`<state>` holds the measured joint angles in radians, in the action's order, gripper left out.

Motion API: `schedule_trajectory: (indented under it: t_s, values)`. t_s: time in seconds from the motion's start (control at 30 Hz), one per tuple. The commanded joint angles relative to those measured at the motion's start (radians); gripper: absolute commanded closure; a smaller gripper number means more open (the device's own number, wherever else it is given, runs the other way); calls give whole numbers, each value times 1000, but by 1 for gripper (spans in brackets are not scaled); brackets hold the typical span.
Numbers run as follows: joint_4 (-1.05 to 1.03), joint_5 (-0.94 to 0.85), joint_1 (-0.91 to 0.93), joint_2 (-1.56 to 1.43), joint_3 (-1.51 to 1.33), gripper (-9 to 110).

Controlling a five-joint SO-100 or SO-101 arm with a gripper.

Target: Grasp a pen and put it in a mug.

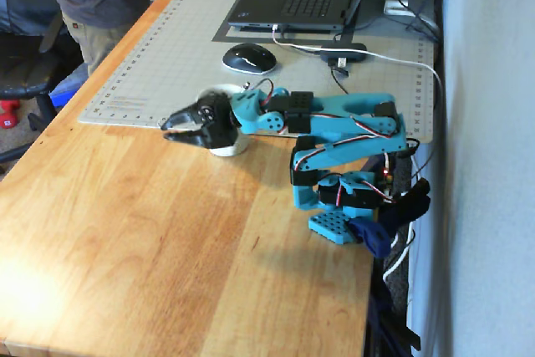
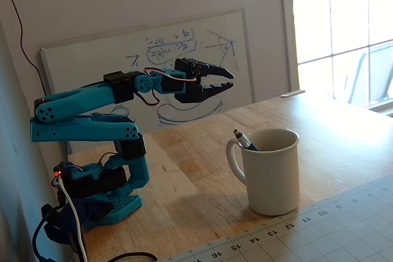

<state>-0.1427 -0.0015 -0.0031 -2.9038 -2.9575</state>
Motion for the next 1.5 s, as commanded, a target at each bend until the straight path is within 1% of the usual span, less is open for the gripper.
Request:
schedule_trajectory:
  t_s: [0.0,0.1,0.17,0.27,0.4,0.57,0.7,0.83,1.47]
  values:
    - [20,-9,-8,-114,-106,98]
    - [9,-11,-6,-155,-189,98]
    - [-61,-11,-9,-166,-179,98]
    - [-229,-11,-9,-199,-166,98]
    - [-472,-12,-3,-321,-172,98]
    - [-808,-14,0,-430,-172,98]
    - [-989,-15,2,-446,-153,97]
    - [-1051,-12,2,-446,-167,98]
    - [-1040,-2,-3,-446,-173,98]
